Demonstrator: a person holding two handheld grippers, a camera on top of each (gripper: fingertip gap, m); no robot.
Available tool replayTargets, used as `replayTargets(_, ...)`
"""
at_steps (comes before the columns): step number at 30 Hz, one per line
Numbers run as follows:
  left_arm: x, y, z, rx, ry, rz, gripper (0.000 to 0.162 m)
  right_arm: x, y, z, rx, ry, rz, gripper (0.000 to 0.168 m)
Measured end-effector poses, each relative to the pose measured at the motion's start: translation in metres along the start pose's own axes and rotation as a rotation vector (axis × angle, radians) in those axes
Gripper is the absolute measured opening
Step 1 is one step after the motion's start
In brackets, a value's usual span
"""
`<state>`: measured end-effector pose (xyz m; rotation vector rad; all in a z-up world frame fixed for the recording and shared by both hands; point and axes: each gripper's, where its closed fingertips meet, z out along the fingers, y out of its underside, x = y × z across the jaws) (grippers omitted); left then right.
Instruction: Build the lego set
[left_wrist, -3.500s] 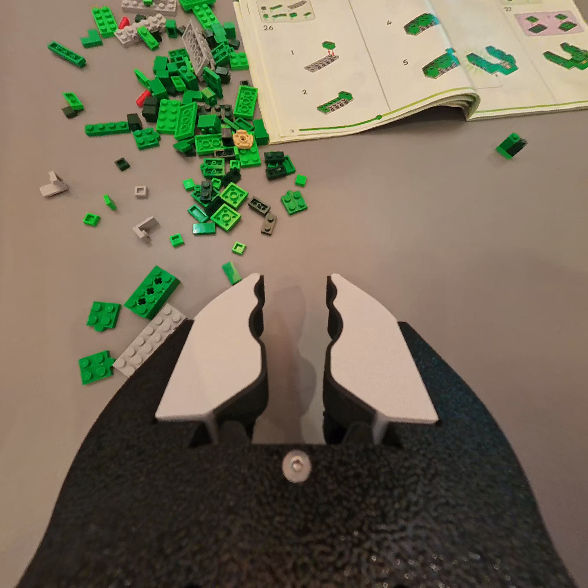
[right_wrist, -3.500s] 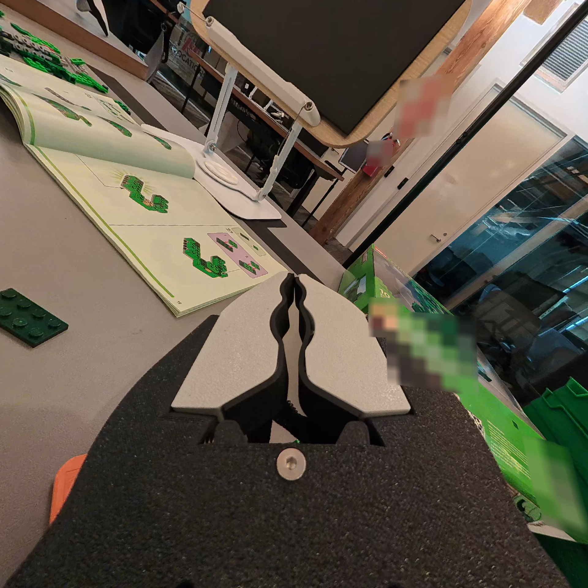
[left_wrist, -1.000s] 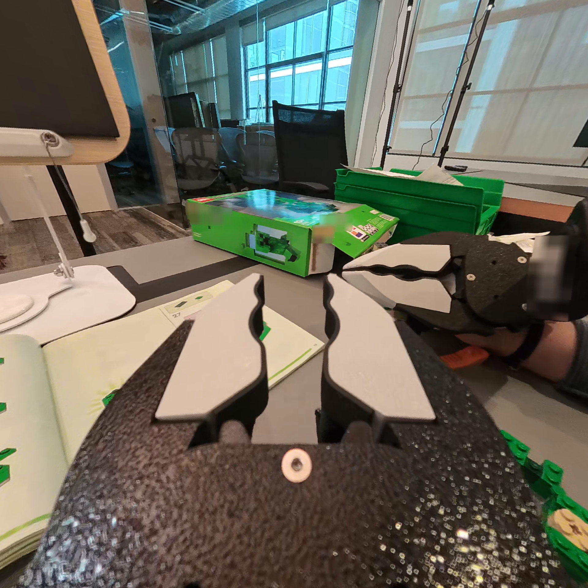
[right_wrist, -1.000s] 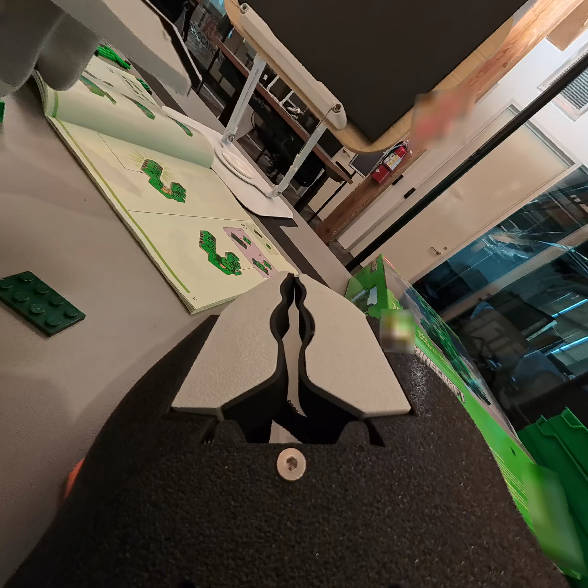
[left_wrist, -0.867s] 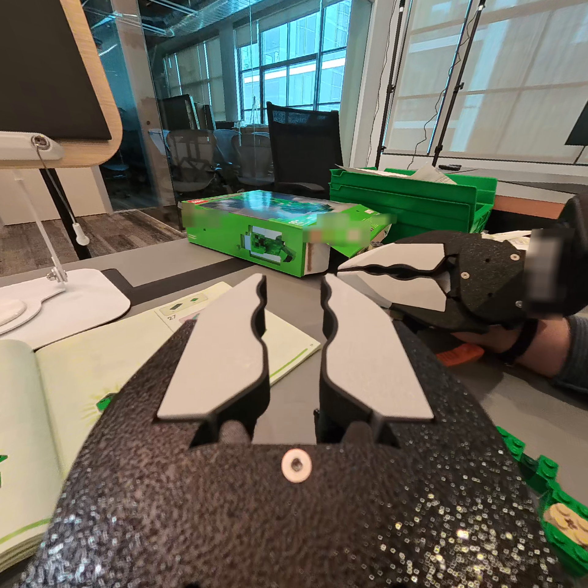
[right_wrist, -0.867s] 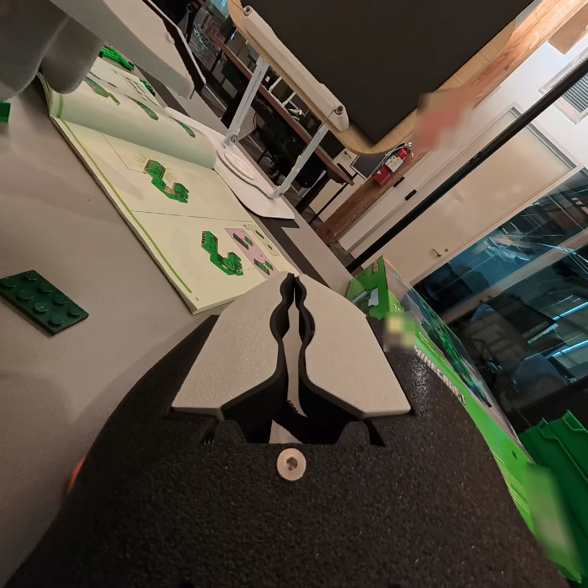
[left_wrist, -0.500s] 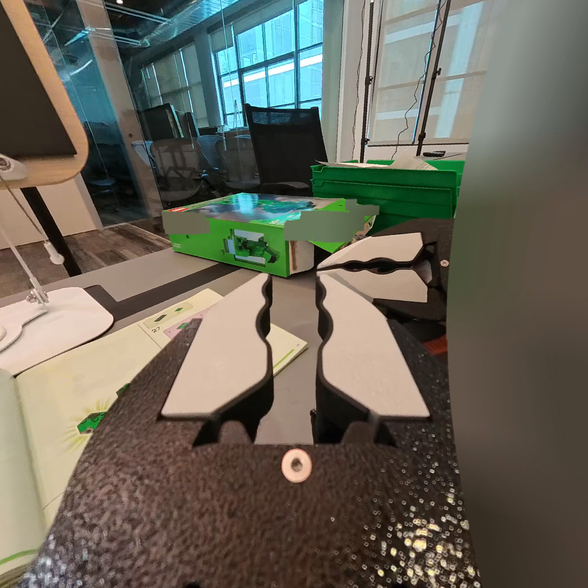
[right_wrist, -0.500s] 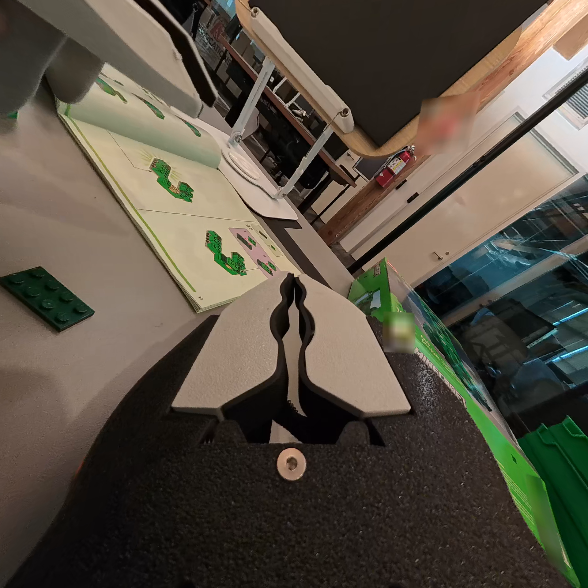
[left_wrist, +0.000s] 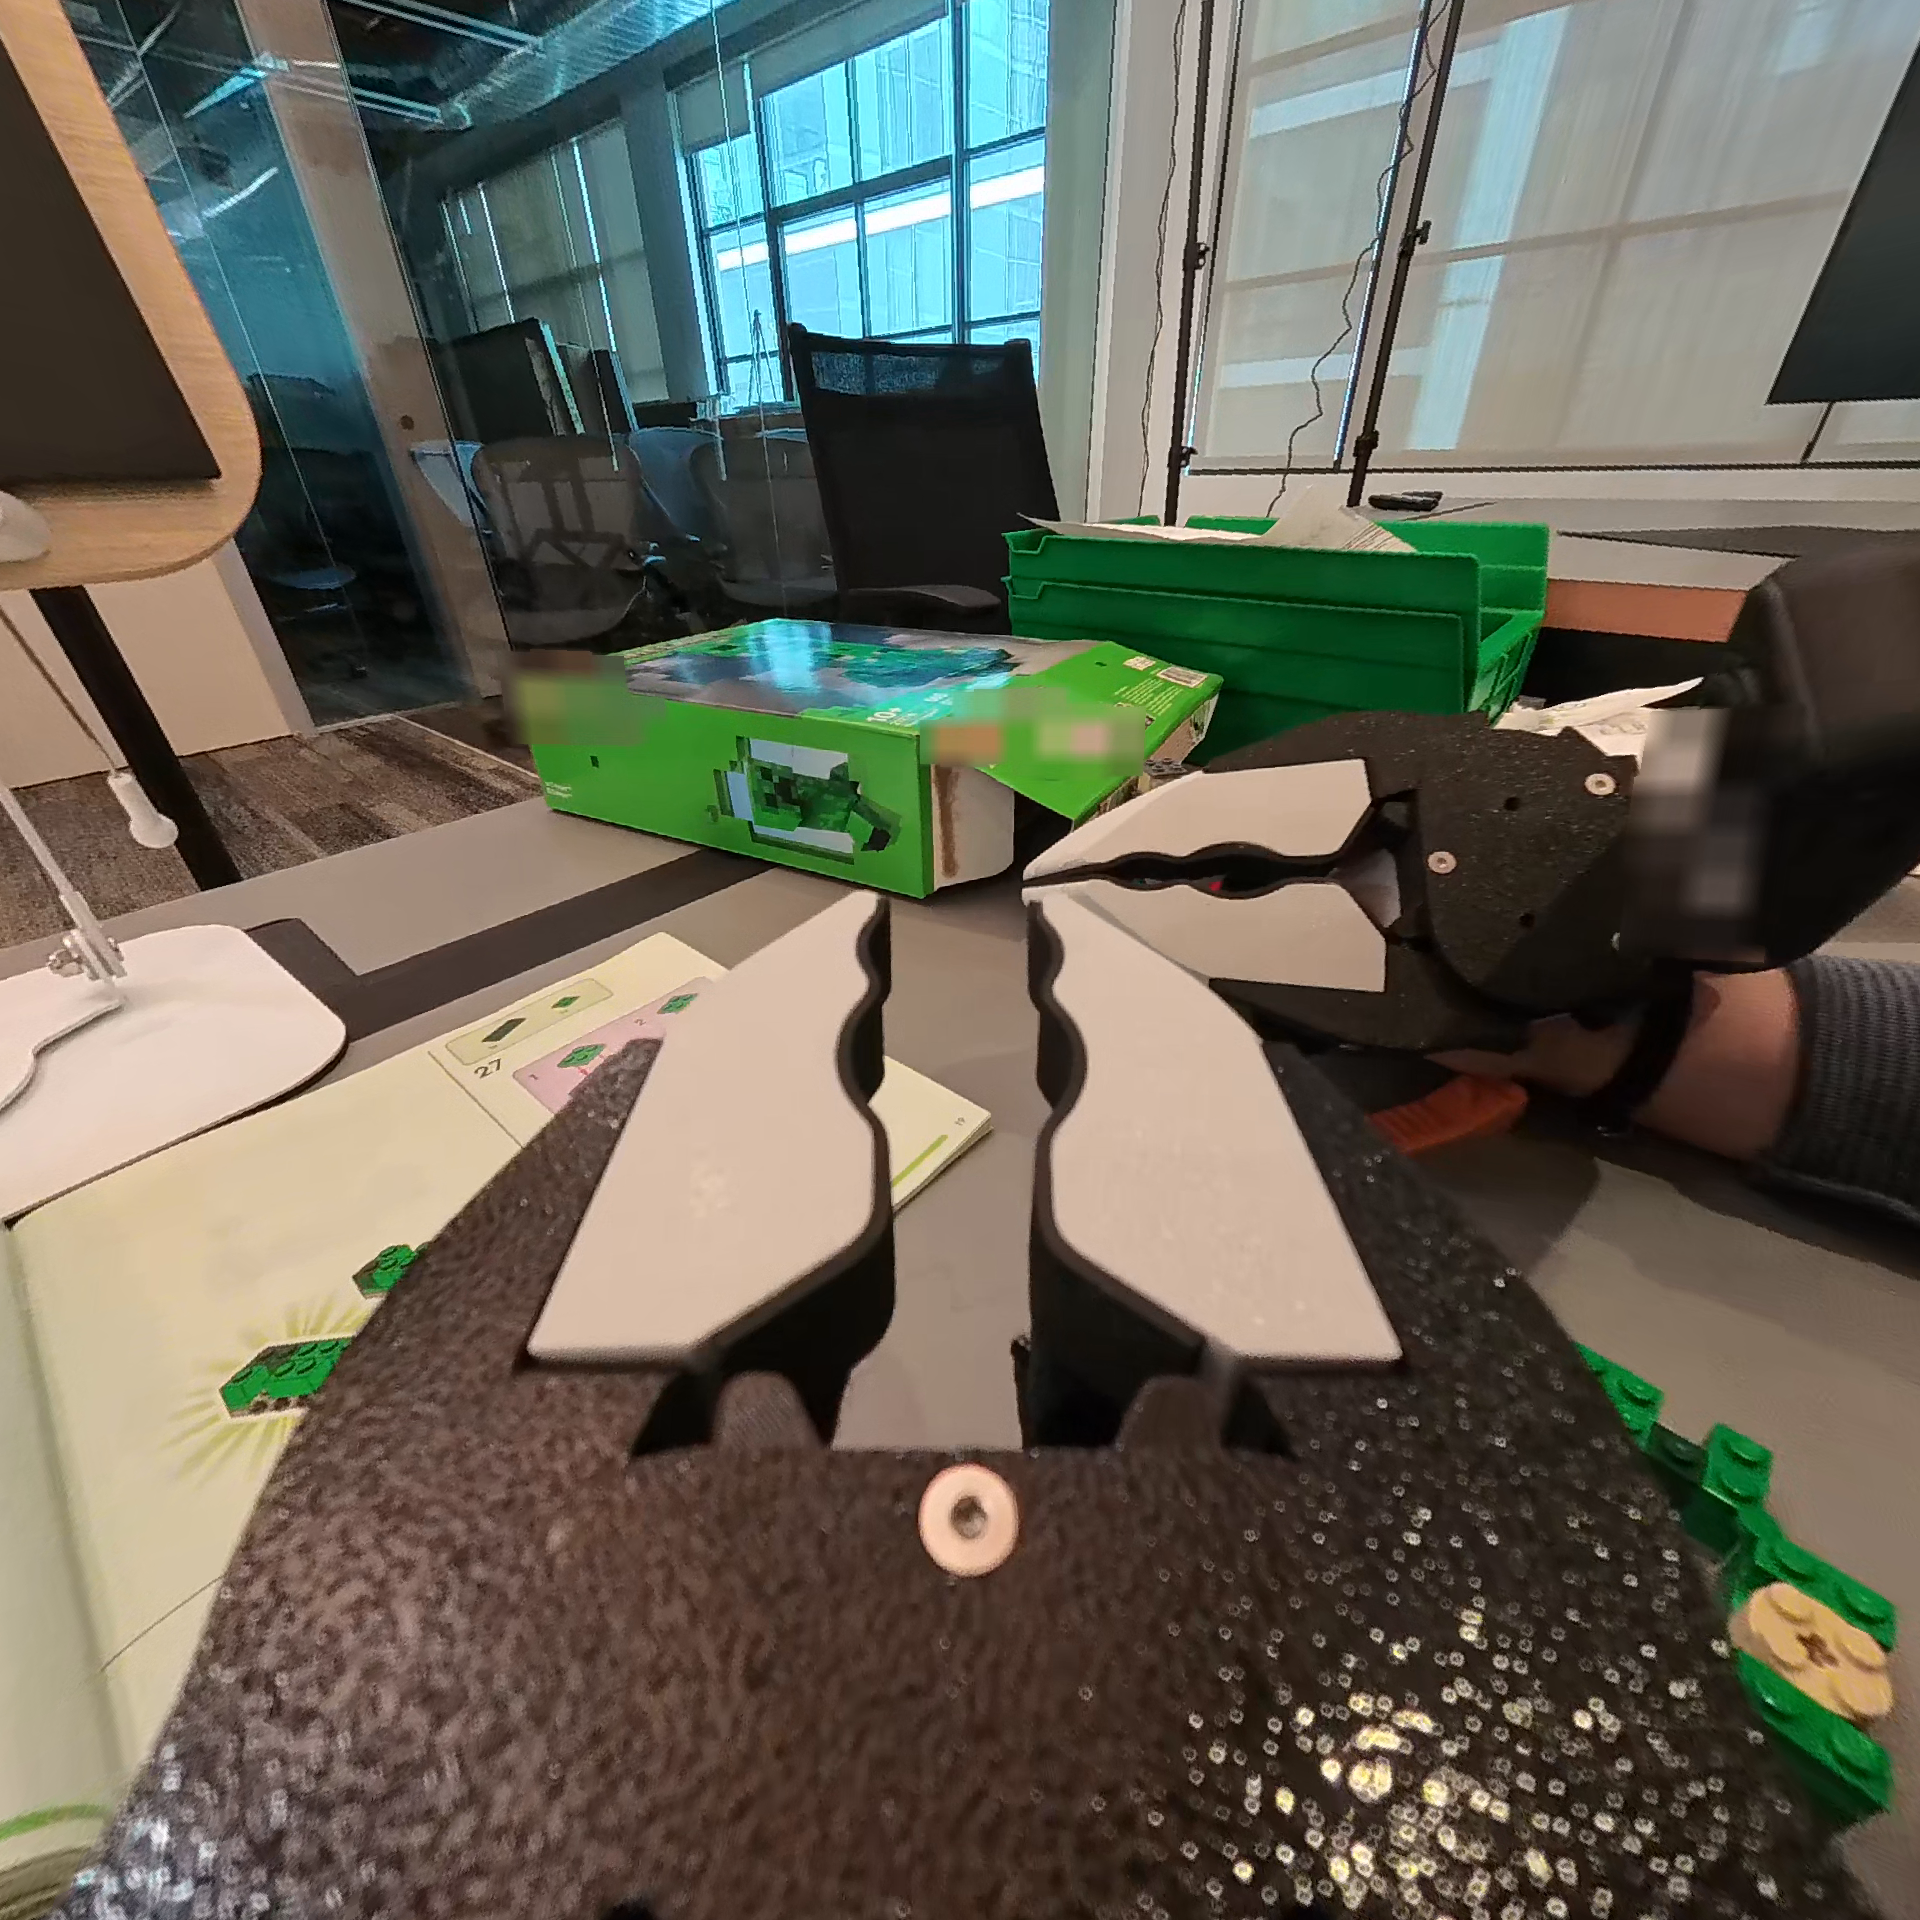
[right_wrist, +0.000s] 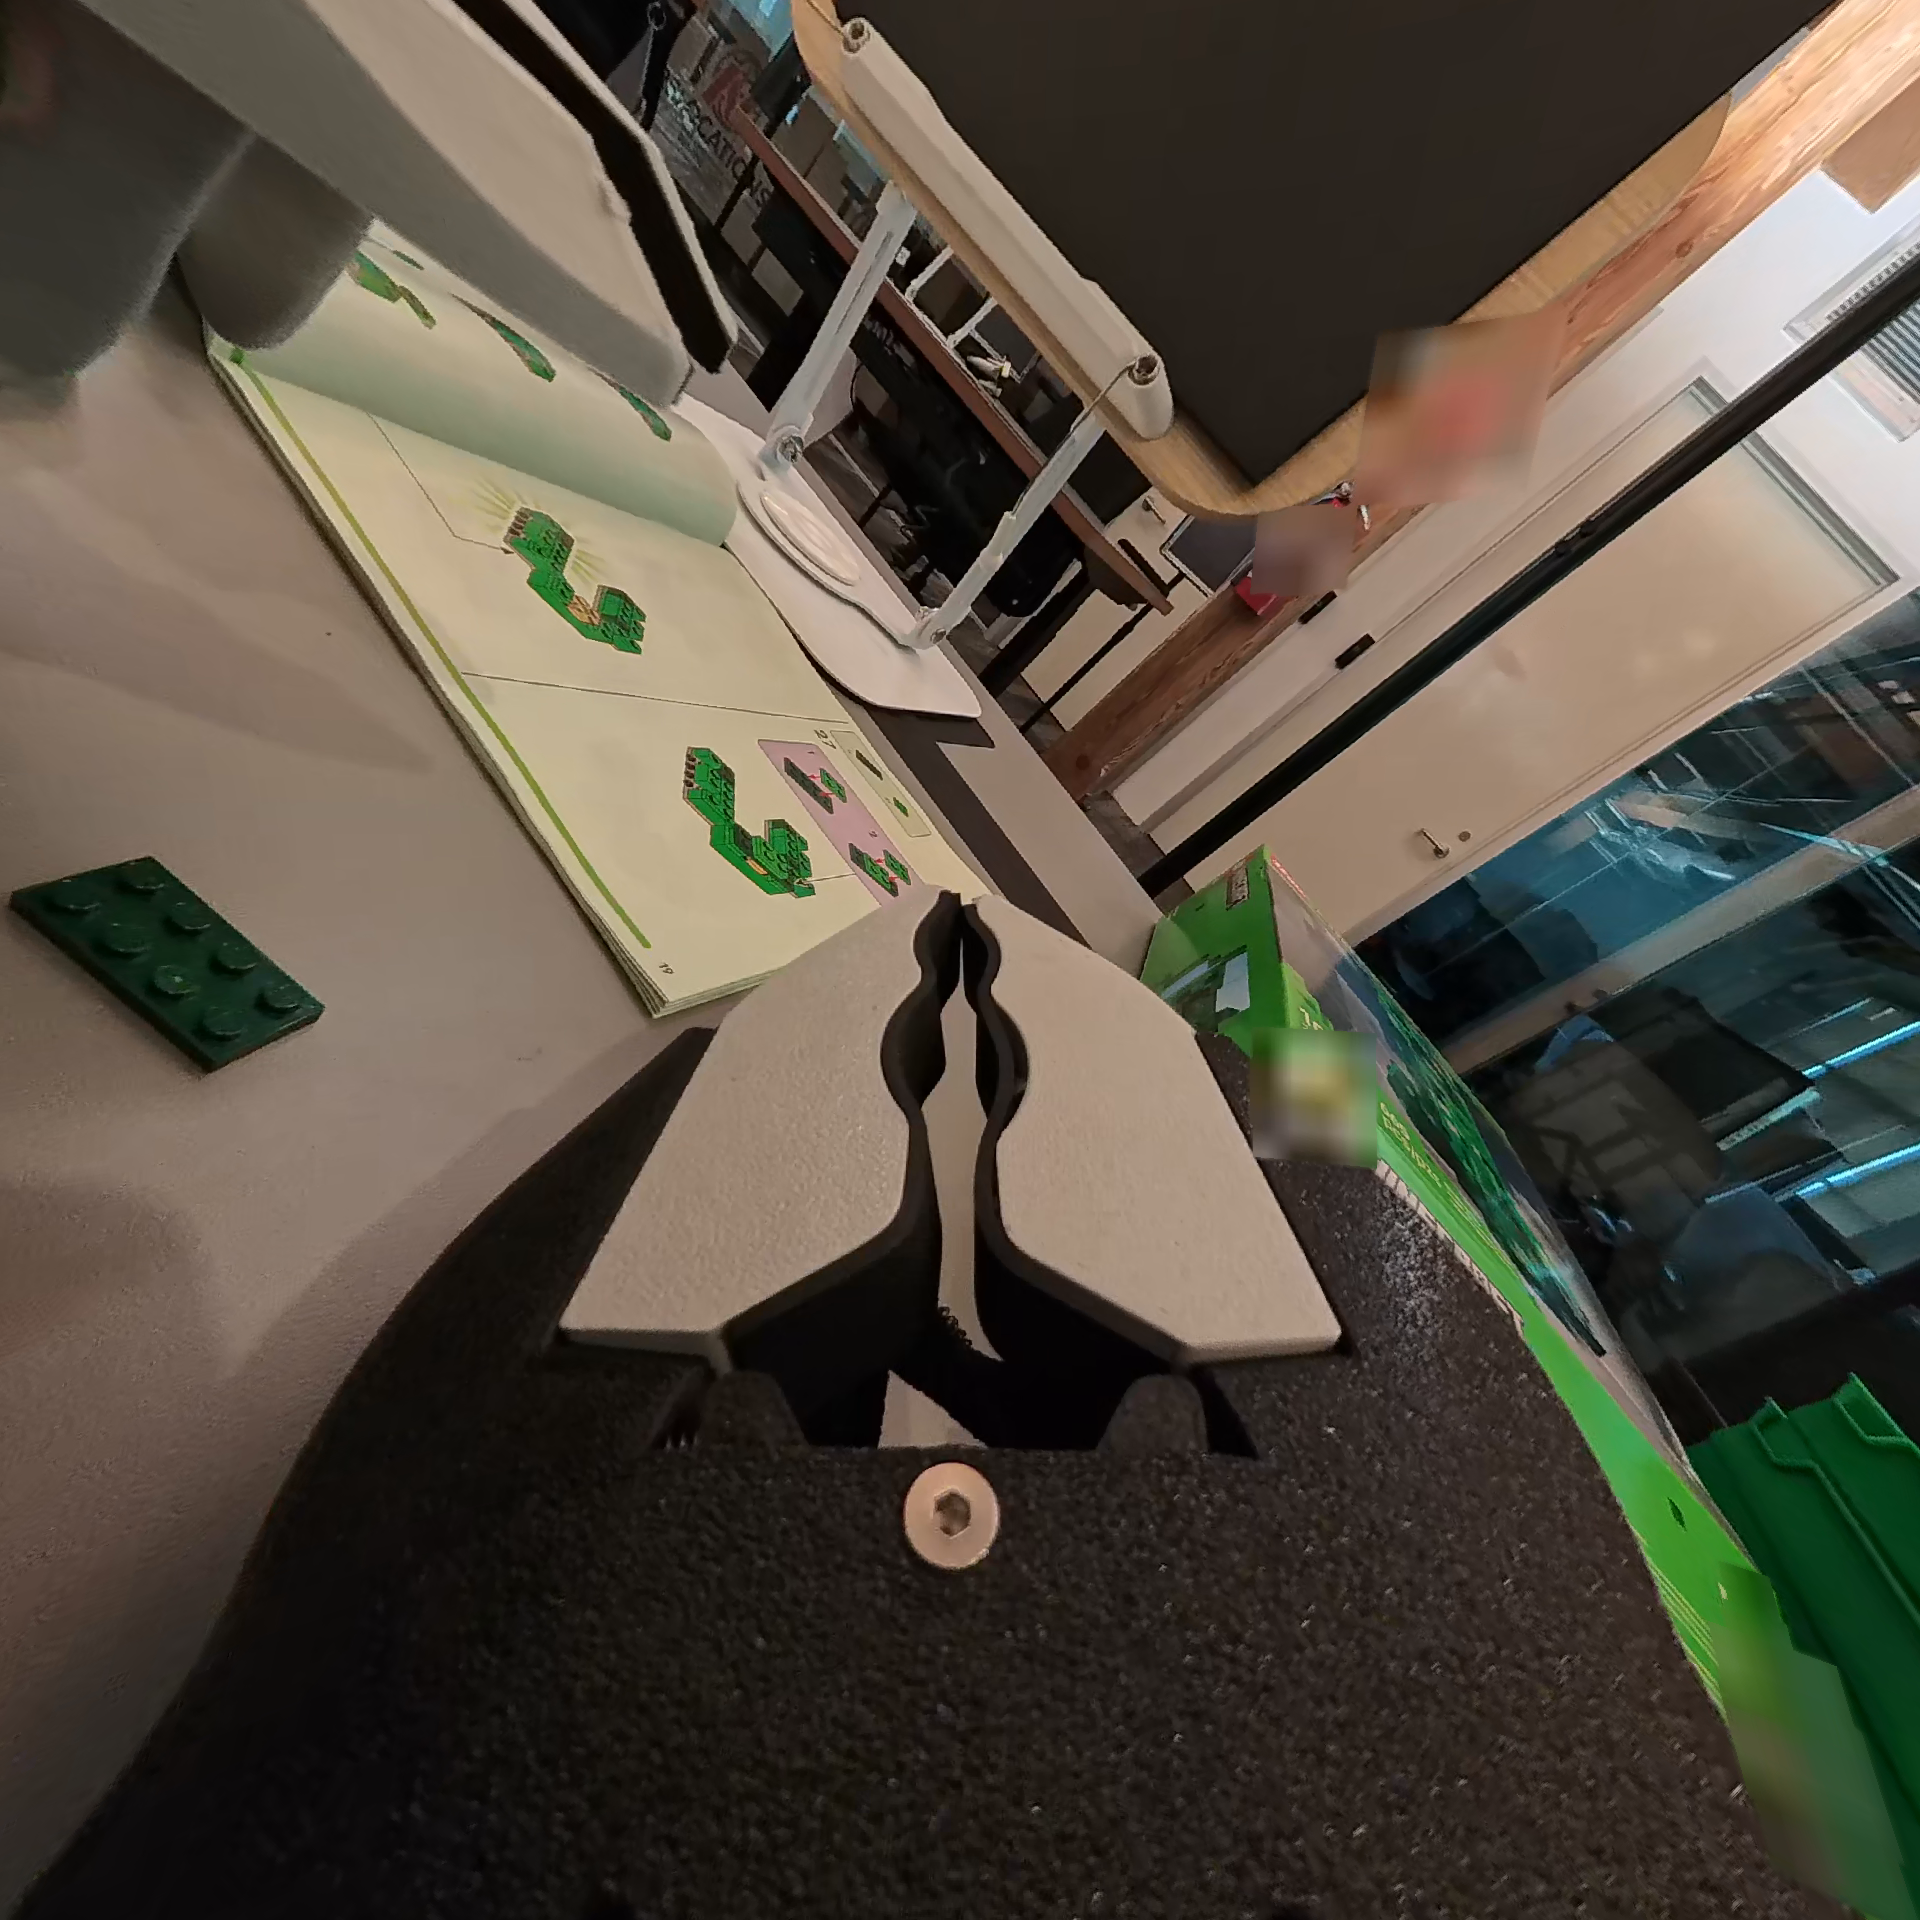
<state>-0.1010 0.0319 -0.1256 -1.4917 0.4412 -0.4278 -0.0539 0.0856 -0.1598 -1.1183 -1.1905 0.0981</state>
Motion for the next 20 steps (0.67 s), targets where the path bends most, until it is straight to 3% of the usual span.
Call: replayTargets(20,-0.0041,-0.0017,-0.0023,0.01,-0.007,-0.029,0.024,-0.0008,-0.0005,-0.0007,0.002,0.0,-0.006,0.0)
